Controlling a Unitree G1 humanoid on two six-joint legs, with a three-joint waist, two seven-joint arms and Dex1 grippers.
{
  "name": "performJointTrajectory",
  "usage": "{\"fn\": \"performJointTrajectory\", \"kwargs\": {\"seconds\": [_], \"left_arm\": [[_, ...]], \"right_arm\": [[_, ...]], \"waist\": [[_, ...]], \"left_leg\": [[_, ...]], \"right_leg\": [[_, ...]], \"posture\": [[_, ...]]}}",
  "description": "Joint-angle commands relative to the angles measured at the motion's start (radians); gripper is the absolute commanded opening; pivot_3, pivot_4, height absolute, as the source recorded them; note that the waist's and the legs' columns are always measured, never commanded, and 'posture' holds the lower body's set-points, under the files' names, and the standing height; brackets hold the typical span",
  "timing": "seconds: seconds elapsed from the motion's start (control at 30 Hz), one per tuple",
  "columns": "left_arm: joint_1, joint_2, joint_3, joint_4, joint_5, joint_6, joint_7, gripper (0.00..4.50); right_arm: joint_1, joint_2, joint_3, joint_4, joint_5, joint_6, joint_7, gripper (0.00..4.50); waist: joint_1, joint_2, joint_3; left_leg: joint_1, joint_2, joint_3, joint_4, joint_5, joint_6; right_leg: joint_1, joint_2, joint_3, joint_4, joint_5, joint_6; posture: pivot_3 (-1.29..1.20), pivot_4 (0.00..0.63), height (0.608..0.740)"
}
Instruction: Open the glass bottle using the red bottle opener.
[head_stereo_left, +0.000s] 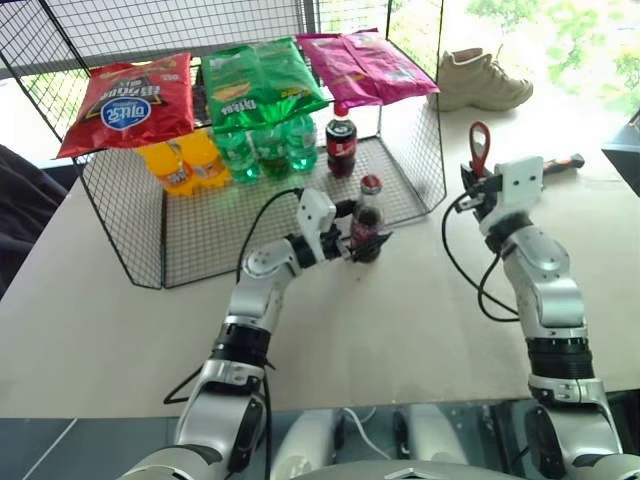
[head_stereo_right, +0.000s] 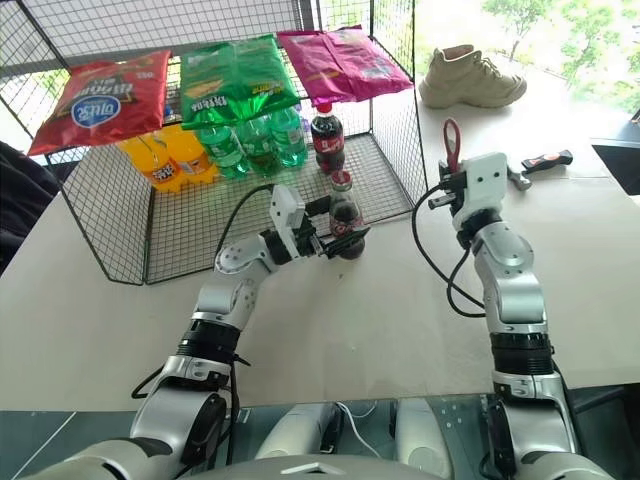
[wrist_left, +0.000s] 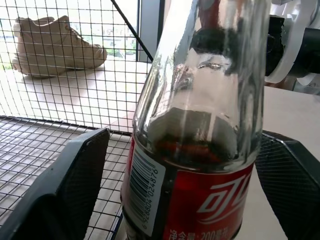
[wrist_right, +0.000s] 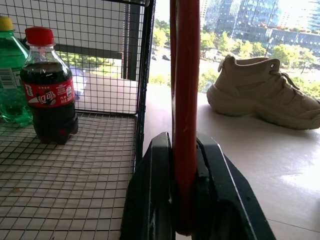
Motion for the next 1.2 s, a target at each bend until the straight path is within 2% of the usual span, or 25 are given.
{"fn": "performJointTrajectory", "kwargs": {"seconds": [0.03,0.63,1.07,1.2], "left_arm": [[-0.003,-0.003,0.005,-0.05,-0.01,-0.033,0.01,4.44],[-0.015,-0.023,0.018,-0.1,-0.046,-0.078,0.062,4.44],[0.002,-0.02,-0.015,-0.055,0.005,-0.215,0.041,4.44],[-0.001,-0.037,0.013,-0.043,-0.018,-0.23,0.068,4.44]], "right_arm": [[-0.014,-0.002,-0.01,-0.034,0.002,-0.021,-0.005,0.0],[-0.035,0.011,0.003,-0.005,-0.003,-0.035,-0.001,0.0],[-0.037,0.018,0.006,0.005,-0.006,-0.041,0.002,0.0],[-0.036,0.017,0.007,0.002,-0.006,-0.038,0.004,0.0]], "waist": [[0.0,0.0,0.0],[0.0,0.0,0.0],[0.0,0.0,0.0],[0.0,0.0,0.0]], "left_leg": [[0.0,0.0,0.0,0.0,0.0,0.0],[0.0,0.0,0.0,0.0,0.0,0.0],[0.0,0.0,0.0,0.0,0.0,0.0],[0.0,0.0,0.0,0.0,0.0,0.0]], "right_leg": [[0.0,0.0,0.0,0.0,0.0,0.0],[0.0,0.0,0.0,0.0,0.0,0.0],[0.0,0.0,0.0,0.0,0.0,0.0],[0.0,0.0,0.0,0.0,0.0,0.0]], "posture": [[0.0,0.15,0.74],[0.0,0.15,0.74],[0.0,0.15,0.74],[0.0,0.15,0.74]]}}
